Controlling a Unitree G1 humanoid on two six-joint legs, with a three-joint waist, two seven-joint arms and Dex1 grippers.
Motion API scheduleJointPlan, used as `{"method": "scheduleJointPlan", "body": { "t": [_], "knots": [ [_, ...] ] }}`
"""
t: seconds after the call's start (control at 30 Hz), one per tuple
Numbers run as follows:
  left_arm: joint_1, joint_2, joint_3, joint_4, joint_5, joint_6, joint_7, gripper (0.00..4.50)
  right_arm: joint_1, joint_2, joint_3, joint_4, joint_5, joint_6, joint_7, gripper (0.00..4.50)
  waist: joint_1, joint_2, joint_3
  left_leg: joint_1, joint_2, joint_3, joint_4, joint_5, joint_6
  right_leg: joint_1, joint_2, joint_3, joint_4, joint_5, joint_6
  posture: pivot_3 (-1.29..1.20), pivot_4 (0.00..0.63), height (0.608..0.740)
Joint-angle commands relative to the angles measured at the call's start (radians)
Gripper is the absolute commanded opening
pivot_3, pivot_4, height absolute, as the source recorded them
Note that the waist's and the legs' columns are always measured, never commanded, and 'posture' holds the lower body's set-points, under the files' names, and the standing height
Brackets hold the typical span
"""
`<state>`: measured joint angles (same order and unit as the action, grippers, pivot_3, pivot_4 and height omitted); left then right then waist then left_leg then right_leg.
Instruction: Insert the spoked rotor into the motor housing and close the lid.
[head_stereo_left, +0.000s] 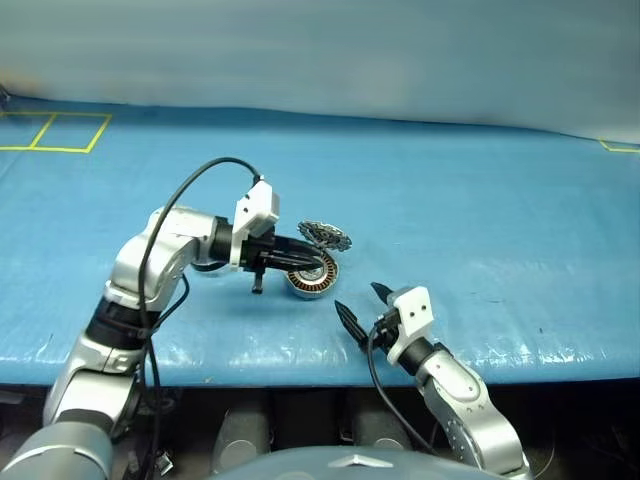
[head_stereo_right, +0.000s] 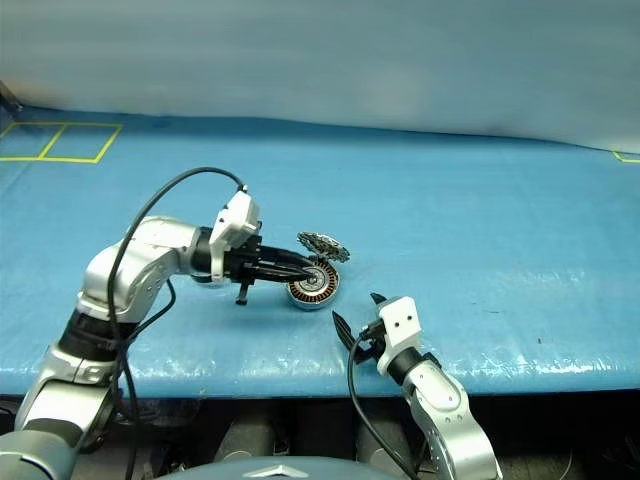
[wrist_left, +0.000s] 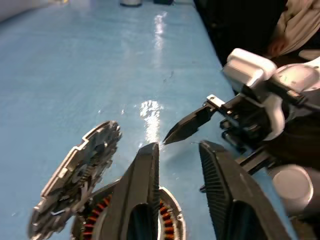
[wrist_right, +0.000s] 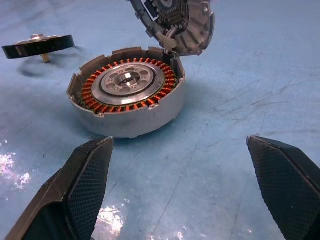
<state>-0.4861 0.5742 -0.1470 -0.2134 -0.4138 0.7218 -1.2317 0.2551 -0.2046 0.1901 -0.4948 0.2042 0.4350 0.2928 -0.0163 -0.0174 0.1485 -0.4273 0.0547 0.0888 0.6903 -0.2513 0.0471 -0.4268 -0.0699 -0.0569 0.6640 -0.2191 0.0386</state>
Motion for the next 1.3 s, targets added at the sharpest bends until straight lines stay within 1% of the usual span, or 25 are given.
{"method": "scheduleJointPlan", "body": {
  "t": [0.03, 0.07, 0.13, 0.17, 0.23, 0.27, 0.3, 0.4, 0.47, 0.5, 0.57, 0.67, 0.77, 1.0, 1.13, 1.3],
  "knots": [
    [0.113, 0.021, 0.069, -0.079, -0.021, 0.047, 0.109, 0.02, -0.100, -0.014, 0.010, -0.179, 0.073, 0.250, -0.020, 4.50, 0.003, 0.000, 0.000, 0.000, 0.000, 0.000, 0.000, 0.001, -0.001, 0.000, 0.000, 0.000, 0.001, 0.000, 0.000, 0.00, 0.150, 0.740],
    [0.159, 0.015, 0.084, -0.092, -0.008, 0.029, 0.151, 0.02, -0.140, -0.036, 0.019, -0.205, 0.074, 0.317, -0.014, 4.50, 0.005, 0.000, 0.000, 0.000, 0.000, -0.001, 0.000, 0.001, -0.002, 0.000, 0.000, 0.000, 0.001, 0.001, -0.001, 0.00, 0.150, 0.740],
    [0.254, -0.012, 0.118, -0.123, -0.004, -0.029, 0.217, 0.00, -0.224, -0.094, 0.047, -0.240, 0.069, 0.441, -0.005, 4.13, 0.005, 0.000, 0.000, 0.001, 0.000, -0.001, 0.000, 0.002, -0.001, 0.000, 0.001, -0.001, 0.001, 0.001, -0.002, 0.00, 0.150, 0.740],
    [0.324, -0.042, 0.131, -0.138, 0.030, -0.147, 0.254, 0.00, -0.273, -0.117, 0.066, -0.261, 0.081, 0.499, 0.008, 3.98, 0.007, 0.000, 0.000, 0.001, 0.000, -0.001, 0.000, 0.002, -0.001, 0.000, 0.000, -0.001, 0.000, 0.002, -0.002, 0.00, 0.150, 0.740],
    [0.433, -0.111, 0.153, -0.172, 0.059, -0.280, 0.334, 0.00, -0.350, -0.126, 0.080, -0.287, 0.127, 0.595, 0.025, 3.31, 0.007, 0.000, 0.000, 0.001, -0.001, -0.002, 0.000, 0.003, -0.001, -0.002, -0.001, -0.002, -0.001, 0.002, -0.003, 0.00, 0.150, 0.740],
    [0.475, -0.137, 0.157, -0.184, 0.075, -0.326, 0.365, 0.00, -0.381, -0.121, 0.080, -0.294, 0.143, 0.638, 0.024, 3.04, 0.010, 0.000, 0.000, 0.001, -0.001, -0.001, 0.000, 0.002, 0.000, -0.002, -0.002, -0.002, -0.002, 0.005, -0.007, 0.00, 0.150, 0.740],
    [0.508, -0.156, 0.156, -0.193, 0.083, -0.360, 0.386, 0.00, -0.409, -0.109, 0.080, -0.292, 0.151, 0.673, 0.015, 2.65, 0.013, -0.001, 0.000, 0.000, -0.002, -0.002, -0.001, 0.002, 0.000, -0.001, -0.003, -0.003, -0.002, 0.005, -0.008, 0.00, 0.150, 0.740],
    [0.640, -0.261, 0.145, -0.170, 0.154, -0.578, 0.490, 0.00, -0.552, -0.069, 0.116, -0.213, 0.142, 0.769, -0.010, 1.62, 0.013, 0.001, -0.001, -0.002, -0.001, -0.002, -0.001, 0.002, 0.000, -0.001, -0.003, -0.004, -0.002, 0.005, -0.009, 0.00, 0.150, 0.740],
    [0.679, -0.296, 0.124, -0.151, 0.182, -0.648, 0.525, 0.00, -0.611, -0.044, 0.121, -0.166, 0.138, 0.798, -0.020, 0.96, 0.013, 0.001, -0.001, -0.002, -0.002, -0.001, -0.001, 0.002, 0.000, -0.001, -0.004, -0.004, -0.002, 0.006, -0.009, 0.00, 0.150, 0.740],
    [0.702, -0.303, 0.099, -0.140, 0.207, -0.689, 0.529, 0.00, -0.652, -0.042, 0.141, -0.131, 0.127, 0.798, -0.020, 0.60, 0.014, 0.001, -0.001, -0.002, -0.002, -0.002, -0.001, 0.002, 0.000, -0.002, -0.004, -0.006, -0.003, 0.006, -0.009, 0.00, 0.150, 0.740],
    [0.726, -0.317, 0.066, -0.119, 0.238, -0.740, 0.548, 0.00, -0.713, -0.052, 0.177, -0.070, 0.099, 0.789, -0.023, 0.03, 0.013, 0.003, -0.001, -0.001, -0.002, -0.002, -0.001, 0.003, 0.001, -0.003, -0.005, -0.009, -0.004, 0.006, -0.009, 0.00, 0.150, 0.740],
    [0.735, -0.353, 0.047, -0.073, 0.247, -0.800, 0.587, 0.00, -0.764, -0.056, 0.207, 0.027, 0.066, 0.759, -0.023, 0.03, 0.013, 0.003, -0.001, -0.001, -0.003, -0.003, -0.001, 0.003, 0.001, -0.003, -0.006, -0.010, -0.004, 0.006, -0.009, 0.00, 0.150, 0.740],
    [0.745, -0.366, 0.028, -0.006, 0.283, -0.888, 0.612, 0.00, -0.787, -0.053, 0.230, 0.097, 0.043, 0.734, -0.015, 0.03, 0.008, 0.004, -0.001, -0.002, -0.003, -0.003, -0.001, 0.002, 0.002, -0.003, -0.006, -0.011, -0.004, 0.006, -0.009, 0.00, 0.150, 0.740],
    [0.754, -0.362, 0.001, 0.118, 0.320, -1.008, 0.643, 0.00, -0.803, -0.067, 0.258, 0.142, 0.010, 0.729, 0.001, 0.03, 0.003, 0.004, -0.001, -0.004, -0.002, -0.001, -0.004, 0.003, 0.002, -0.002, -0.005, -0.010, -0.004, 0.006, -0.009, 0.00, 0.150, 0.740],
    [0.755, -0.367, -0.002, 0.147, 0.308, -1.018, 0.653, 0.00, -0.802, -0.075, 0.258, 0.136, 0.005, 0.736, 0.011, 0.03, 0.003, 0.004, -0.001, -0.004, -0.002, -0.001, -0.005, 0.003, 0.002, -0.003, -0.006, -0.010, -0.004, 0.006, -0.009, 0.00, 0.150, 0.740],
    [0.749, -0.366, 0.005, 0.155, 0.280, -0.986, 0.656, 0.00, -0.792, -0.084, 0.255, 0.111, 0.007, 0.753, 0.024, 0.03, 0.002, 0.004, -0.001, -0.004, -0.002, -0.001, -0.005, 0.003, 0.002, -0.004, -0.006, -0.010, -0.005, 0.005, -0.008, 0.00, 0.150, 0.740]
  ]
}}
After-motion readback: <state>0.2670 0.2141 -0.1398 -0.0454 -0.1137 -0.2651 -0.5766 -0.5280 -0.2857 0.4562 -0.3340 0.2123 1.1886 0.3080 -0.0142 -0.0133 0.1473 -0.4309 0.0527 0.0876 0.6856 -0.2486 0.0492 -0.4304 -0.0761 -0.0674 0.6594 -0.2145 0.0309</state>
